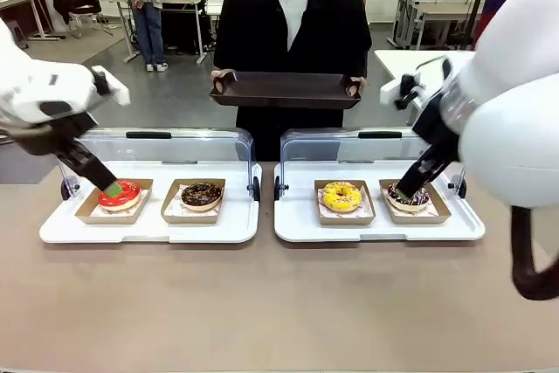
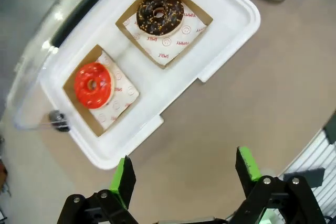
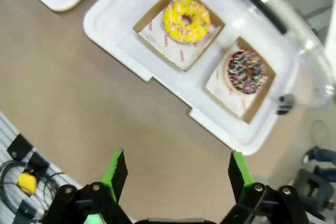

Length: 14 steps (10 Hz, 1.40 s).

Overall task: Provide the desired donut to the person.
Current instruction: Pick up and lift the Paper togo box containing the Donut pointed at by the person.

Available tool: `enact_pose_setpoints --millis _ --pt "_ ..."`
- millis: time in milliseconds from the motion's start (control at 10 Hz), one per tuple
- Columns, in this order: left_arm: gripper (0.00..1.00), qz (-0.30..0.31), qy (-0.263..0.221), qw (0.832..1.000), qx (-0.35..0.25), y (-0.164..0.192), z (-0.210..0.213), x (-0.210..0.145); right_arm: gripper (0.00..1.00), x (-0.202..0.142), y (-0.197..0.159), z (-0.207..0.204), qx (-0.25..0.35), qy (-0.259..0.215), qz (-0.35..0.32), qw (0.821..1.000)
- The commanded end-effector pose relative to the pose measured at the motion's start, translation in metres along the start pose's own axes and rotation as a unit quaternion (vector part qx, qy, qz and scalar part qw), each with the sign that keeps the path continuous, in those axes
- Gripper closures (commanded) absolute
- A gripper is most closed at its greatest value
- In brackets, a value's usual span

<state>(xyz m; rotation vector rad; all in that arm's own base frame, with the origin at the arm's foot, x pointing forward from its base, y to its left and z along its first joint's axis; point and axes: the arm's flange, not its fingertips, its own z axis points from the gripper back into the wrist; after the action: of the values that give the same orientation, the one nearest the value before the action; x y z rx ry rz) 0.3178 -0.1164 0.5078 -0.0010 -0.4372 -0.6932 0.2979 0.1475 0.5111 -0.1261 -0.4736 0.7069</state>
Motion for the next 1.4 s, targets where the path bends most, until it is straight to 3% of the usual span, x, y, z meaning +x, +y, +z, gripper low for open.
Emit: enact_pose_setpoints --millis 0,100,500,600,700,900,1100,1300 --pt "0.00 0.006 -0.031 0.999 0.024 -0.012 0.005 -0.063 0.00 -0.043 0.009 0.016 -0.041 -0.018 -0.023 0.999" --pt "0.00 0.000 0.000 1.000 0.000 0.000 0.000 0.000 0.00 0.000 0.000 0.000 0.000 0.000 0.000 1.000" --pt "0.00 0.002 -0.001 1.000 0.002 0.000 0.012 -0.005 0.00 -0.006 0.001 0.014 -0.008 0.000 -0.001 1.000" --pt "0.00 -0.050 -0.006 0.987 -0.155 0.040 0.020 0.002 0.00 -0.007 -0.040 0.024 0.030 -0.097 0.068 0.993" --pt "0.00 -0.060 -0.043 0.985 -0.158 0.071 0.035 0.001 0.00 -0.009 -0.081 0.039 0.027 -0.142 0.040 0.989" --pt "0.00 -0.079 -0.099 0.965 -0.228 0.117 0.062 -0.002 0.00 -0.022 -0.144 0.057 0.025 -0.194 0.010 0.981" --pt "0.00 -0.108 -0.158 0.943 -0.271 0.158 0.077 -0.015 0.00 -0.038 -0.189 0.069 0.087 -0.205 -0.010 0.975" --pt "0.00 -0.152 -0.214 0.928 -0.266 0.187 0.096 -0.031 0.00 -0.047 -0.209 0.088 0.160 -0.193 0.023 0.968"
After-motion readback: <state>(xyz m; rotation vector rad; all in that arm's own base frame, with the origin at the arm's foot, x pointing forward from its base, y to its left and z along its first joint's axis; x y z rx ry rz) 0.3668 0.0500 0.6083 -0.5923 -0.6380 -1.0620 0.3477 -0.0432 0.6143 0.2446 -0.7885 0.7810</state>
